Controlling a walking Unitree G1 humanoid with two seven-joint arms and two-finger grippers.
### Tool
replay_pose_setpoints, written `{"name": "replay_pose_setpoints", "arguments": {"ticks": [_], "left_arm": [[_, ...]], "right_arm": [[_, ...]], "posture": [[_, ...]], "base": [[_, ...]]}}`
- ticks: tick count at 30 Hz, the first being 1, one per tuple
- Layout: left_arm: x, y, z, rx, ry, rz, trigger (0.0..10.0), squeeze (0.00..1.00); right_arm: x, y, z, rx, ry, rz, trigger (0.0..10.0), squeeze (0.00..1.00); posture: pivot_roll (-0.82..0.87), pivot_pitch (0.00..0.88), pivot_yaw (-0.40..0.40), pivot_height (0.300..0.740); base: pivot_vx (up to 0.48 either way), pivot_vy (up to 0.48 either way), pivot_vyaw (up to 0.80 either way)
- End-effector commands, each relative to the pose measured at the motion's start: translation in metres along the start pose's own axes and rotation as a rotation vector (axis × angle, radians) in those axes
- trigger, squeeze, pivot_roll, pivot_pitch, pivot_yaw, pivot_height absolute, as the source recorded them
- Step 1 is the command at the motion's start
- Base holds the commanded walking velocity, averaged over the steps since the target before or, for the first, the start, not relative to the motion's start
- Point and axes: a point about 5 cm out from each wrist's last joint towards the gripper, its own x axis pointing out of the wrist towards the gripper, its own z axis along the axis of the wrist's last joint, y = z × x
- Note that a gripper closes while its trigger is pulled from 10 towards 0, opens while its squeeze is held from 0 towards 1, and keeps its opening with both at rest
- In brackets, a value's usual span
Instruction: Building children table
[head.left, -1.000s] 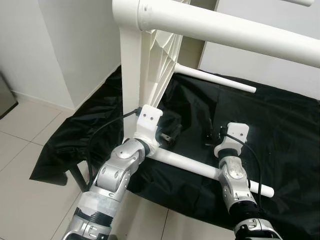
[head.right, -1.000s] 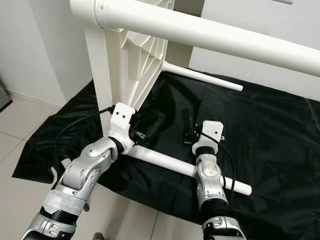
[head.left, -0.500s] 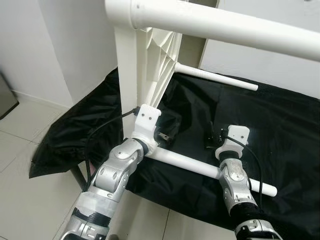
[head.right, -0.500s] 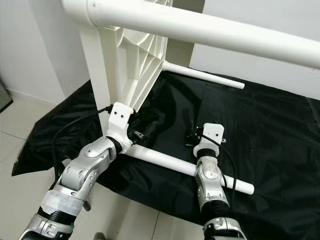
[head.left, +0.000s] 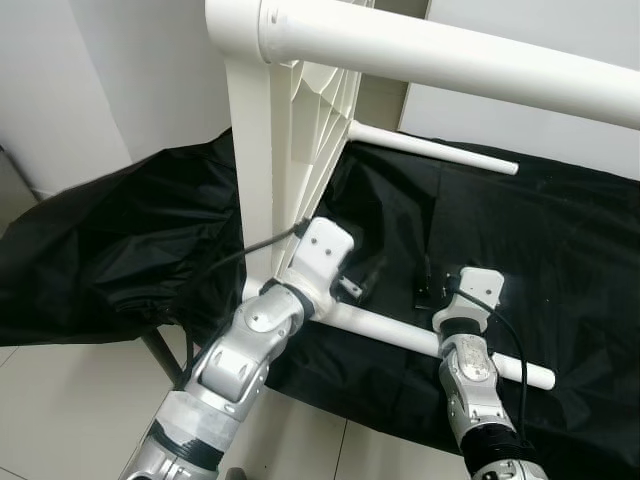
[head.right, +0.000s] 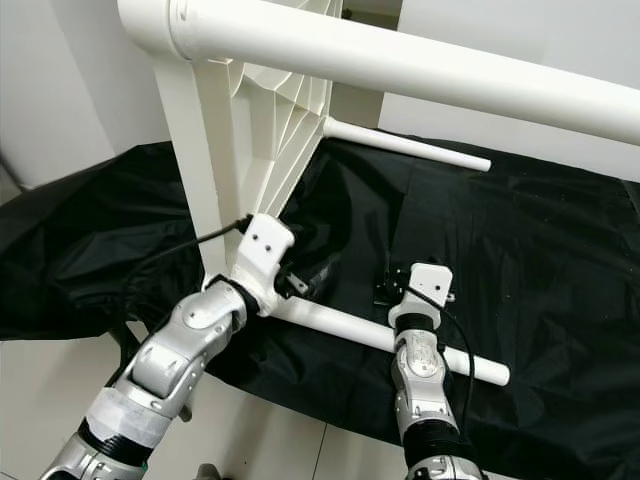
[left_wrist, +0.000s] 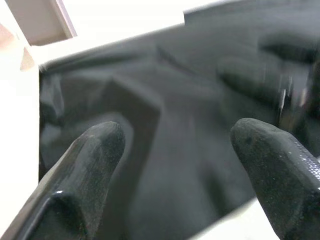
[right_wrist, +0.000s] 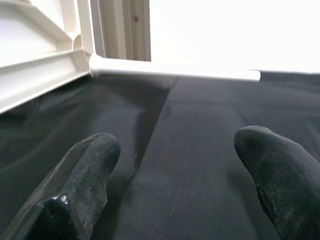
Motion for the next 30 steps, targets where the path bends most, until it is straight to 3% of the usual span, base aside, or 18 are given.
{"name": "replay_pose_setpoints", "arguments": {"ticks": [1,3,8,17,18,30], "left_arm": [[0.000,-0.003,-0.007,0.041,0.026,-0.040,10.0,0.00],[0.001,0.007,-0.011,0.116,0.037,0.079,10.0,0.00],[0.000,0.016,-0.011,0.136,0.031,0.149,10.0,0.00],[-0.004,0.032,-0.003,0.095,-0.007,0.218,10.0,0.00],[-0.005,0.038,0.004,0.063,-0.051,0.250,10.0,0.00],[-0.003,0.032,0.011,0.068,-0.130,0.235,10.0,0.00]], "right_arm": [[-0.001,-0.003,0.003,-0.006,-0.022,-0.012,10.0,0.00],[-0.004,-0.007,0.008,-0.034,-0.056,-0.045,10.0,0.00],[-0.010,-0.006,0.017,-0.053,-0.094,-0.050,10.0,0.00],[-0.021,-0.007,0.034,-0.080,-0.142,-0.037,10.0,0.00],[-0.028,-0.010,0.040,-0.101,-0.145,-0.029,10.0,0.00],[-0.034,-0.013,0.041,-0.136,-0.102,-0.025,10.0,0.00]], "posture": [[-0.01,0.034,0.022,0.740],[-0.01,0.029,0.017,0.740],[-0.02,0.024,0.014,0.740],[-0.03,0.020,0.011,0.740],[-0.05,0.009,0.010,0.740],[-0.06,0.000,0.006,0.740]], "base": [[0.000,0.000,0.00],[0.000,0.000,0.00],[0.000,0.000,0.00],[0.000,0.000,0.00],[0.000,0.000,-0.78],[0.000,0.000,-0.77]]}}
